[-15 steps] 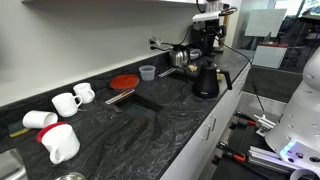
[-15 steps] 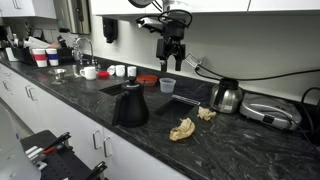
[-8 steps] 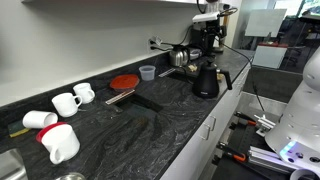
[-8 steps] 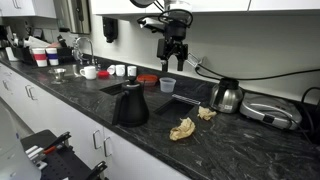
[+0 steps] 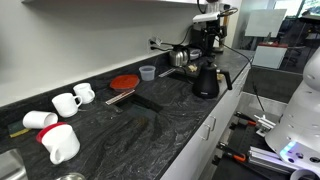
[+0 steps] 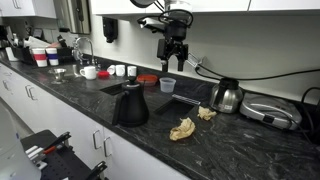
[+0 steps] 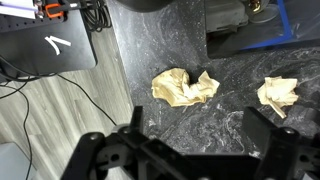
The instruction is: Place one of the brown papers from the counter in the left trash chute
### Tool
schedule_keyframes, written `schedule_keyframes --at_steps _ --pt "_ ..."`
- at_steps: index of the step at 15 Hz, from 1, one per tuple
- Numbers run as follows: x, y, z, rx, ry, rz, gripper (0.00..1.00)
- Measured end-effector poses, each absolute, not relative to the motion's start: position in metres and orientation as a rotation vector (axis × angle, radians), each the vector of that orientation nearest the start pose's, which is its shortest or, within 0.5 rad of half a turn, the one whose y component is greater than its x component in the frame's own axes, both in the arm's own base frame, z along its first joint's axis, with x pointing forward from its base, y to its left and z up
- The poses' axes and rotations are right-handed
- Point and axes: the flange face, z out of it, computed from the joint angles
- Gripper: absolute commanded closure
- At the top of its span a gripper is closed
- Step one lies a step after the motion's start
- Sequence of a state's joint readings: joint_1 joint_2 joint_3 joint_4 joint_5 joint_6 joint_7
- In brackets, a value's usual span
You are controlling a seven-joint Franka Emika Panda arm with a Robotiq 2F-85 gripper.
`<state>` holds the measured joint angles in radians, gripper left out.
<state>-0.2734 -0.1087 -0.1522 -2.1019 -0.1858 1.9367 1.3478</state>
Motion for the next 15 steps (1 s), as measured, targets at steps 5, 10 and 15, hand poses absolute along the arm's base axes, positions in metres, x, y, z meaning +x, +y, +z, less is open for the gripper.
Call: schedule_keyframes --at_steps 5,10,15 --pt "0.451 -0.258 0.456 -2.113 2.514 -0.027 0.00" --pt "0.450 -0.292 0.416 -1.972 2.528 0.053 0.00" --pt "0.459 -0.308 0.364 -1.880 2.559 0.105 0.00"
